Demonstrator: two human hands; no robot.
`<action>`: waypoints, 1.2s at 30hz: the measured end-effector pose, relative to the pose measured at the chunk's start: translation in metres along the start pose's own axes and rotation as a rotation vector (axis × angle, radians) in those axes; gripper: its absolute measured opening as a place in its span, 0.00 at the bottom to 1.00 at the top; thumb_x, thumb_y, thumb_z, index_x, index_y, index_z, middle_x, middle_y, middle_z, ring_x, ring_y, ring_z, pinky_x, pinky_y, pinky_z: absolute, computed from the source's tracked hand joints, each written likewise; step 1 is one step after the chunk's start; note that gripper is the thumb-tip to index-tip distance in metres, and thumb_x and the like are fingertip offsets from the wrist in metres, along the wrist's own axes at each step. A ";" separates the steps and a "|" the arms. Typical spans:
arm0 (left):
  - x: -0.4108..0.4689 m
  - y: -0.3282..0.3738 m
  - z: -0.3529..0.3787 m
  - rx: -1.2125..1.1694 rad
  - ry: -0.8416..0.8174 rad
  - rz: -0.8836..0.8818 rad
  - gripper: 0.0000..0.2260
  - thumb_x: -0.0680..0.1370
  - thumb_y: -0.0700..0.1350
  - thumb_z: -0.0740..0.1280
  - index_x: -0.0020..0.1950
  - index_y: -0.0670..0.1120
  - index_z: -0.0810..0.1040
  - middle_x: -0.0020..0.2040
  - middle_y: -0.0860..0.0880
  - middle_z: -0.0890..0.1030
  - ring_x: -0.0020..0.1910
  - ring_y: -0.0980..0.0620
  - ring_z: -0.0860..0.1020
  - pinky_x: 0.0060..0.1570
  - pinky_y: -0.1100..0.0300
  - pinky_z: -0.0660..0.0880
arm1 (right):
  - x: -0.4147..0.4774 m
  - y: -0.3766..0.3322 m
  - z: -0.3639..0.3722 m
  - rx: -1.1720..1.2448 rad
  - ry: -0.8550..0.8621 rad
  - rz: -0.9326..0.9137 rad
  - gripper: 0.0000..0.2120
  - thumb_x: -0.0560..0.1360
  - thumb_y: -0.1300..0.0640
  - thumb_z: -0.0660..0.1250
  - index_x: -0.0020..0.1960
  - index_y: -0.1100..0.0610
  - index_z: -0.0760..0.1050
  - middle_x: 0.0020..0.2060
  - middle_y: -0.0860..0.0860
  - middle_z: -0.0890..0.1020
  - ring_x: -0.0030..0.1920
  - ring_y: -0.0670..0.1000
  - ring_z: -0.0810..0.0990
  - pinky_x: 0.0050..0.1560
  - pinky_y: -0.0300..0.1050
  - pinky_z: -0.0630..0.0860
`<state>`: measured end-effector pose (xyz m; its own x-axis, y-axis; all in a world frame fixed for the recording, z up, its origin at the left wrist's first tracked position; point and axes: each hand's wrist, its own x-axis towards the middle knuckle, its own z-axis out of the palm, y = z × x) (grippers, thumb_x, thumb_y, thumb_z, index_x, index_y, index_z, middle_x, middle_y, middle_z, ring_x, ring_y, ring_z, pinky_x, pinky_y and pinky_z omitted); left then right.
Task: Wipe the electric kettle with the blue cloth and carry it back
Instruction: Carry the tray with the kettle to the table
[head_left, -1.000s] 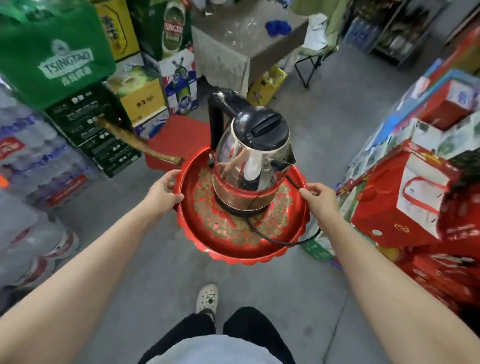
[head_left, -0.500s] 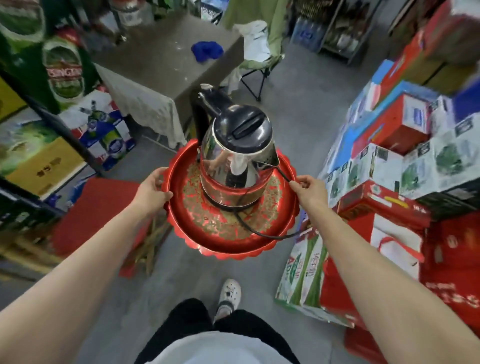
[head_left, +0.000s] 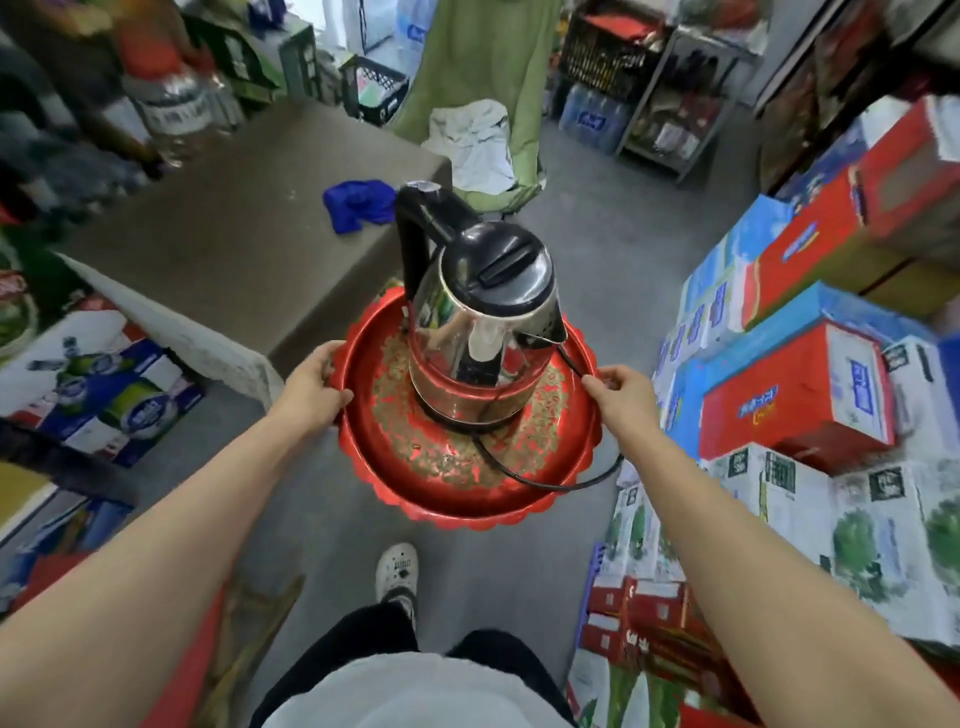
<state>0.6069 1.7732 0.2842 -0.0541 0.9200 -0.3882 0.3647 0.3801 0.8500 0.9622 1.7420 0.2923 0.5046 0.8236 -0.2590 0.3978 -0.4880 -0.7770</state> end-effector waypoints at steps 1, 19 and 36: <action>0.025 0.014 0.000 0.009 -0.007 0.003 0.29 0.75 0.28 0.63 0.71 0.51 0.68 0.50 0.46 0.79 0.40 0.50 0.79 0.38 0.52 0.80 | 0.023 -0.011 0.003 -0.004 0.003 0.001 0.11 0.77 0.59 0.72 0.57 0.62 0.81 0.48 0.55 0.82 0.49 0.53 0.80 0.54 0.48 0.77; 0.377 0.176 0.074 -0.191 0.183 -0.156 0.28 0.75 0.30 0.63 0.66 0.59 0.69 0.56 0.45 0.80 0.49 0.46 0.82 0.48 0.46 0.81 | 0.476 -0.202 0.064 -0.245 -0.141 -0.200 0.11 0.76 0.54 0.73 0.56 0.59 0.83 0.48 0.55 0.85 0.49 0.55 0.82 0.55 0.50 0.77; 0.592 0.165 -0.025 -0.322 0.600 -0.345 0.27 0.76 0.29 0.64 0.71 0.51 0.68 0.58 0.47 0.76 0.51 0.48 0.77 0.54 0.53 0.76 | 0.688 -0.403 0.344 -0.405 -0.560 -0.346 0.12 0.78 0.54 0.71 0.59 0.57 0.82 0.48 0.49 0.82 0.52 0.51 0.80 0.56 0.44 0.74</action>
<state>0.6121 2.3830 0.2034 -0.6450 0.6036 -0.4687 -0.0485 0.5797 0.8134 0.8849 2.6049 0.2298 -0.1196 0.9193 -0.3749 0.7659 -0.1548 -0.6241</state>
